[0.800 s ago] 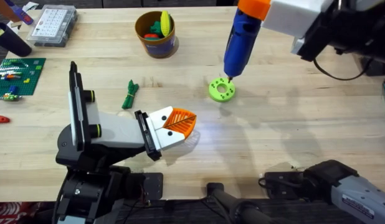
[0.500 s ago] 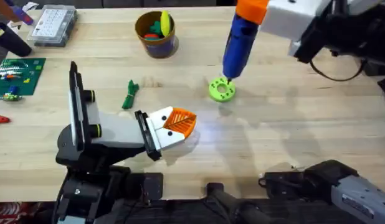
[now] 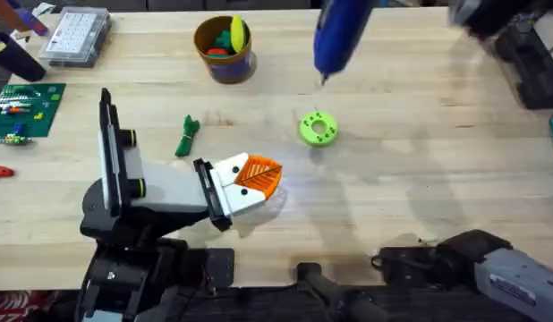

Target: Pick up the gripper from the table and insert it into the empty holder that is missing its gripper. Then pick up a screw, insert it into the mounting hole, and use the screwdriver to tighten it. Finally, clean up the table by picking up the vegetable and placing it into the bucket.

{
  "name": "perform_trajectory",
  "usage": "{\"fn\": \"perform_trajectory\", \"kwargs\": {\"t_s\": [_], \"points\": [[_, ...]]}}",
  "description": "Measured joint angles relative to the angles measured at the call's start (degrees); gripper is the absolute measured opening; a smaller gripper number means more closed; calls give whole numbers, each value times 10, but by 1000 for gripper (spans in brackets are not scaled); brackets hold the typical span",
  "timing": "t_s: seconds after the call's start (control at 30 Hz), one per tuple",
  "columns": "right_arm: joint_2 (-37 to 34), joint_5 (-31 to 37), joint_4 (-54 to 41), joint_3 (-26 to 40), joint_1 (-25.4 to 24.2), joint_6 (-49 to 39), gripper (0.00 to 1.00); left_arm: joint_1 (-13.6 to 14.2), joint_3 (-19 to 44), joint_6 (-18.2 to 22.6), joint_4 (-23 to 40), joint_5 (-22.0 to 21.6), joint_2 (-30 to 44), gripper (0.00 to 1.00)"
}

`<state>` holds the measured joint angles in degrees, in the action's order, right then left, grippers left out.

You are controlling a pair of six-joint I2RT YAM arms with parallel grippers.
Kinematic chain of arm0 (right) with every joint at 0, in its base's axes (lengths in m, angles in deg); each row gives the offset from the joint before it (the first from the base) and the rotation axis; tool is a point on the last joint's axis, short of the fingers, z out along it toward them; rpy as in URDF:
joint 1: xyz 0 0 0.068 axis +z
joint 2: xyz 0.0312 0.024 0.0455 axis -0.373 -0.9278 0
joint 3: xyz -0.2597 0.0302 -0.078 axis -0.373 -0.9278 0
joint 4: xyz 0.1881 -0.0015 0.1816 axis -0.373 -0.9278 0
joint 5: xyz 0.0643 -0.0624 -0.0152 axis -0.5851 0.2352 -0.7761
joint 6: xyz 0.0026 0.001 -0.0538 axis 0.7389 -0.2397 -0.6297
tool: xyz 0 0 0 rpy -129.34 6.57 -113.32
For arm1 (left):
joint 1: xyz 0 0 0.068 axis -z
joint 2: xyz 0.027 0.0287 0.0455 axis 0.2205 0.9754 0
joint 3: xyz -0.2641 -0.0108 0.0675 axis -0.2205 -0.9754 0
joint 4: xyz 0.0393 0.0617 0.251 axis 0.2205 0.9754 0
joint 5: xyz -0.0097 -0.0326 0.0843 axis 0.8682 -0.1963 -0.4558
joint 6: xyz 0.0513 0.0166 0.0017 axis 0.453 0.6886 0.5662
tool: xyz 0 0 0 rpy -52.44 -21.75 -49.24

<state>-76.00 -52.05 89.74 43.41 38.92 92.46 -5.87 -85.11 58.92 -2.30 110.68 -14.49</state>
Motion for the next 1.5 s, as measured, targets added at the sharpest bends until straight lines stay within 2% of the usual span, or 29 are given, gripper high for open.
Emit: {"fn": "perform_trajectory", "kwargs": {"t_s": [0.07,0.1,0.2,0.63,1.0,1.23,1.5], "points": [[-26,-27,3,40,0,-1,46,0,0,0,1,0,0,11],[-73,-73,36,89,3,0,45,0,0,0,1,0,0,11],[-103,-97,90,108,13,8,44,0,0,0,1,0,0,11],[-145,-123,249,112,108,81,45,0,0,0,1,0,0,11],[-206,-127,282,112,136,152,47,0,0,0,1,0,0,11],[-230,-137,292,112,166,157,45,0,0,0,1,0,0,11],[-243,-147,302,112,172,158,46,0,0,0,1,0,0,11]]}}
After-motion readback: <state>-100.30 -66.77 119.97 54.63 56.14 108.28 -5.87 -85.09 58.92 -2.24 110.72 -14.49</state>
